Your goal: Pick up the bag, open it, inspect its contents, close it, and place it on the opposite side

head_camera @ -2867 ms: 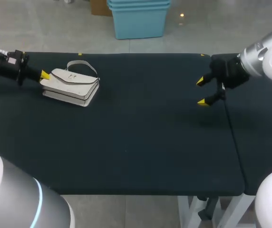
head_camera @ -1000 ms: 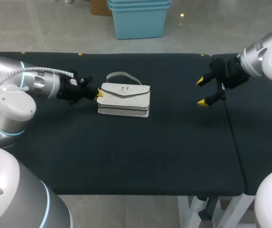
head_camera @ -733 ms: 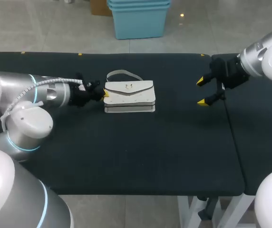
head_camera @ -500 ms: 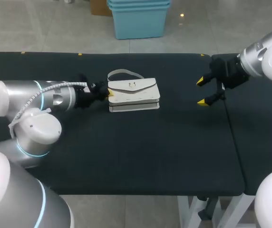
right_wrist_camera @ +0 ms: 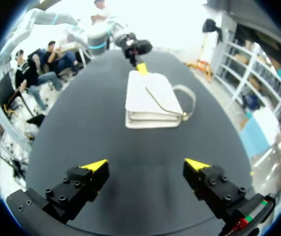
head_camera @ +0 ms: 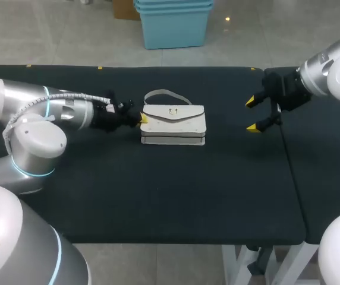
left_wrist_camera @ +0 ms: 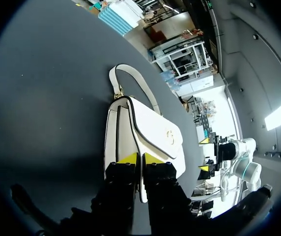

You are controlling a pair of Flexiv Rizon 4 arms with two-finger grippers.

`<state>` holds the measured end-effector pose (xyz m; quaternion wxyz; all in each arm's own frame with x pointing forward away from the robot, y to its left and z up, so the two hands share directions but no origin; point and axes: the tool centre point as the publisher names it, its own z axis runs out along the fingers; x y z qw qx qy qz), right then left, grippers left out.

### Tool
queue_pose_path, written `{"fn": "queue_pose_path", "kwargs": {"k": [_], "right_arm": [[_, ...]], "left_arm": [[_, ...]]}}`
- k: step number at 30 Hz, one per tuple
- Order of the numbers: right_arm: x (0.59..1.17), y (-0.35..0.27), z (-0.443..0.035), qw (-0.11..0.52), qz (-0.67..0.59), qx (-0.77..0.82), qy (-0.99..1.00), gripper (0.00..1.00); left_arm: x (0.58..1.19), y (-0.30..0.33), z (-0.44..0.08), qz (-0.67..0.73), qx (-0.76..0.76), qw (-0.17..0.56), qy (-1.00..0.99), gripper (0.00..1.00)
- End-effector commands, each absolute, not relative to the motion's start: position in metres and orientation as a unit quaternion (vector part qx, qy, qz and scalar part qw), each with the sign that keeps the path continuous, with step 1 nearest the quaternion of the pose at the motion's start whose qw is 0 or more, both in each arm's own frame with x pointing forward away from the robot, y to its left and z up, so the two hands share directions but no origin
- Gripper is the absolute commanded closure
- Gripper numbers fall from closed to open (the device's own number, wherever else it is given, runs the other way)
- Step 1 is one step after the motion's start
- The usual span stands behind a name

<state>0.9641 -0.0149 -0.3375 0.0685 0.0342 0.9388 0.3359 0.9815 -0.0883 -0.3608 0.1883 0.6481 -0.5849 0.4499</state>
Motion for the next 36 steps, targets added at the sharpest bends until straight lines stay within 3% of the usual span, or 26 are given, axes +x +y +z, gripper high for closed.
{"fn": "queue_pose_path", "kwargs": {"k": [1,20,21,23,24,25,36], "right_arm": [[0.964,-0.015,-0.337,0.068,0.336,0.034,0.939,0.00],[0.964,-0.015,-0.337,0.068,0.336,0.034,0.939,0.00],[0.964,-0.015,-0.337,0.068,0.336,0.034,0.939,0.00],[0.964,-0.015,-0.337,0.068,0.336,0.034,0.939,0.00],[0.964,-0.015,-0.337,0.068,0.336,0.034,0.939,0.00],[0.964,-0.015,-0.337,0.068,0.336,0.034,0.939,0.00],[0.965,-0.014,-0.332,0.076,0.325,0.042,0.942,0.00]], "left_arm": [[0.986,-0.102,-0.363,0.441,0.642,0.197,-0.596,1.00],[0.984,-0.129,-0.369,0.430,0.626,0.212,-0.615,1.00],[0.984,-0.130,-0.369,0.430,0.625,0.213,-0.616,0.91],[0.983,-0.130,-0.368,0.431,0.624,0.213,-0.616,0.44],[0.983,-0.130,-0.367,0.431,0.624,0.214,-0.616,0.08],[0.982,-0.129,-0.366,0.432,0.623,0.215,-0.616,0.00],[0.974,-0.103,-0.335,0.447,0.601,0.243,-0.616,0.00]]}}
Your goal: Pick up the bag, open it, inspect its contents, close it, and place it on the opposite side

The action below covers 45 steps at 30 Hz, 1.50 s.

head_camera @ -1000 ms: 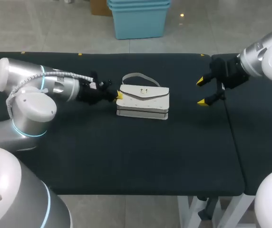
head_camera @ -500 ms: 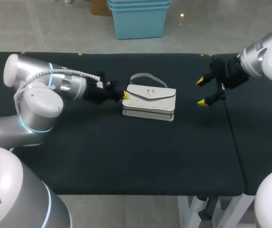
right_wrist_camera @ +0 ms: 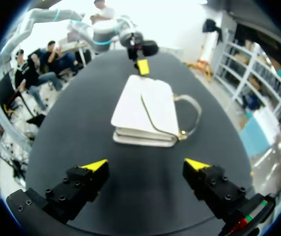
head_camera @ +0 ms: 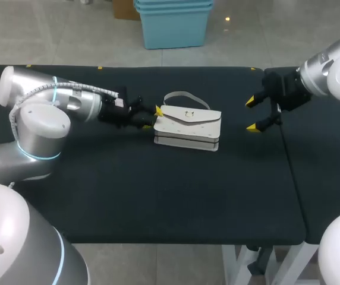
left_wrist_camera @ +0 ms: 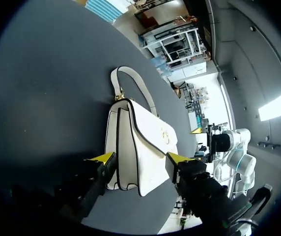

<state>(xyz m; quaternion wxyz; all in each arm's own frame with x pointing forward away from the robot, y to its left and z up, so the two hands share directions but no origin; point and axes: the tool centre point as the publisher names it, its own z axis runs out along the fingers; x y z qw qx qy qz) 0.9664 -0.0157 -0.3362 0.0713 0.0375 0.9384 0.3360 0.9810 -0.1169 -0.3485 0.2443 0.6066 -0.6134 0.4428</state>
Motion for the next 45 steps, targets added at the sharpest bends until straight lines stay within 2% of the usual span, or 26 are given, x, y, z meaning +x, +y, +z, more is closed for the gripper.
{"fn": "queue_pose_path", "kwargs": {"k": [1,13,23,32,38,41,45], "right_arm": [[0.965,-0.013,-0.328,0.083,0.311,0.046,0.945,0.00],[0.960,0.004,-0.296,0.095,0.209,0.036,0.973,0.00],[0.949,0.020,-0.287,0.110,0.130,0.033,0.985,0.00],[0.938,0.034,-0.284,0.121,0.088,0.037,0.988,0.00],[0.931,0.043,-0.285,0.121,0.086,0.043,0.988,0.00],[0.928,0.050,-0.287,0.120,0.087,0.043,0.988,0.00],[0.921,0.066,-0.289,0.108,0.101,0.008,0.989,0.00]], "left_arm": [[0.974,-0.100,-0.329,0.448,0.596,0.240,-0.621,0.00],[0.989,-0.079,-0.295,0.400,0.570,0.212,-0.686,0.00],[1.011,-0.064,-0.282,0.392,0.525,0.172,-0.736,0.00],[1.025,-0.051,-0.271,0.342,0.362,0.126,-0.858,0.00],[1.019,-0.051,-0.269,0.302,0.263,0.067,-0.914,0.00],[1.015,-0.055,-0.271,0.247,0.250,0.050,-0.935,0.00],[1.015,-0.055,-0.271,0.247,0.250,0.050,-0.935,0.00]]}}
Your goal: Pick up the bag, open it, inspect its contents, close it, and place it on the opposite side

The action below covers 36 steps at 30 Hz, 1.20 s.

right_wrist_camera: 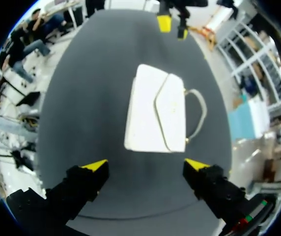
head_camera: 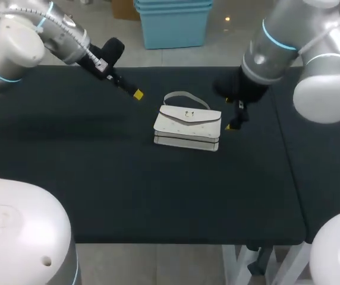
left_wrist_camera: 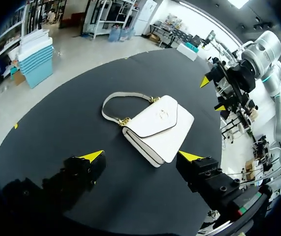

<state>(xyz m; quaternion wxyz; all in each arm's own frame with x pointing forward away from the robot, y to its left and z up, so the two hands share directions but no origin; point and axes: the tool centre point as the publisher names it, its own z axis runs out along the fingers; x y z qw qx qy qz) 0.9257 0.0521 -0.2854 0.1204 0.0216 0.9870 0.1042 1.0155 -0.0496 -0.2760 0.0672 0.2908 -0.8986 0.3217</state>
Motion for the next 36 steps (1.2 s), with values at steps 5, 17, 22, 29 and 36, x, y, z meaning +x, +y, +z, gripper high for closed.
{"fn": "queue_pose_path", "kwargs": {"k": [5,17,22,29,36], "right_arm": [[0.921,0.066,-0.289,0.108,0.101,0.008,0.989,0.00],[0.918,0.079,-0.290,0.162,0.105,0.012,0.981,0.00],[0.914,0.092,-0.303,0.189,0.084,0.029,0.978,0.00],[0.911,0.096,-0.323,0.201,0.095,0.029,0.975,0.00],[0.912,0.092,-0.341,0.215,0.116,0.031,0.969,0.00]], "left_arm": [[1.015,-0.055,-0.271,0.247,0.250,0.050,-0.935,0.00],[1.018,-0.062,-0.275,0.240,0.090,-0.048,-0.965,0.00],[1.031,-0.065,-0.281,0.232,-0.014,-0.109,-0.966,0.00],[1.031,-0.073,-0.280,0.251,-0.198,-0.123,-0.940,0.00],[1.030,-0.074,-0.278,0.241,-0.220,-0.115,-0.938,0.00]]}}
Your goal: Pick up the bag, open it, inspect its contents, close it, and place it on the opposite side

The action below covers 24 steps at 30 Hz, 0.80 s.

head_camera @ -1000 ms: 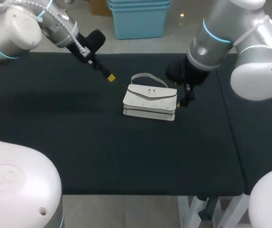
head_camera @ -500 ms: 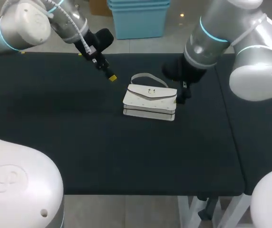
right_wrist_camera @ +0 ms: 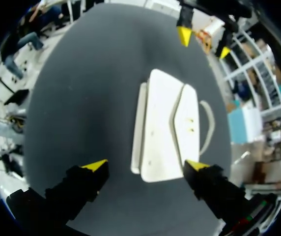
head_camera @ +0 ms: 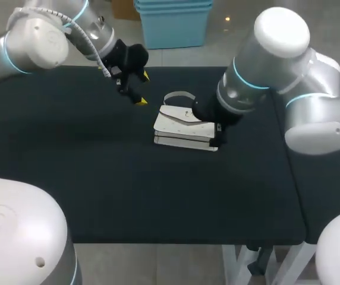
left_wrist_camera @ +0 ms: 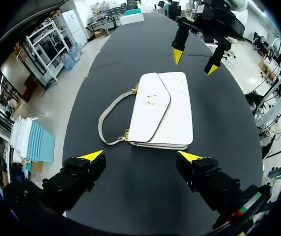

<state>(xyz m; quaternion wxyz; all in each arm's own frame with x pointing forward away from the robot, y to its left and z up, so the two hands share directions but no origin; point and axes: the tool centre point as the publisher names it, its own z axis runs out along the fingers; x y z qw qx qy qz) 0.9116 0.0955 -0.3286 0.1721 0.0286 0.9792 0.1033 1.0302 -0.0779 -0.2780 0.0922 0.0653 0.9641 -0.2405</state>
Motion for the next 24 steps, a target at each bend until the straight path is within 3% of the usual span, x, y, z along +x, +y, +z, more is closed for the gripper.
{"fn": "queue_pose_path", "kwargs": {"k": [1,4,8,12,17,24], "right_arm": [[0.912,0.092,-0.342,0.220,0.115,0.029,0.968,0.00],[0.916,0.095,-0.342,0.232,0.103,0.021,0.967,0.00],[0.921,0.099,-0.344,0.251,0.085,0.013,0.964,0.10],[0.923,0.100,-0.348,0.263,0.054,0.025,0.963,0.10],[0.924,0.099,-0.354,0.281,0.040,0.038,0.958,0.34],[0.930,0.094,-0.358,0.301,0.038,0.043,0.952,0.50]], "left_arm": [[1.030,-0.074,-0.278,-0.241,0.220,0.115,0.938,0.00],[1.031,-0.075,-0.283,-0.227,0.220,0.123,0.941,0.00],[1.032,-0.075,-0.292,-0.258,0.264,0.131,0.920,0.00],[1.039,-0.074,-0.302,-0.269,0.275,0.136,0.913,0.00],[1.040,-0.075,-0.312,-0.290,0.296,0.119,0.902,0.00],[1.035,-0.077,-0.317,-0.288,0.338,0.098,0.891,0.00]]}}
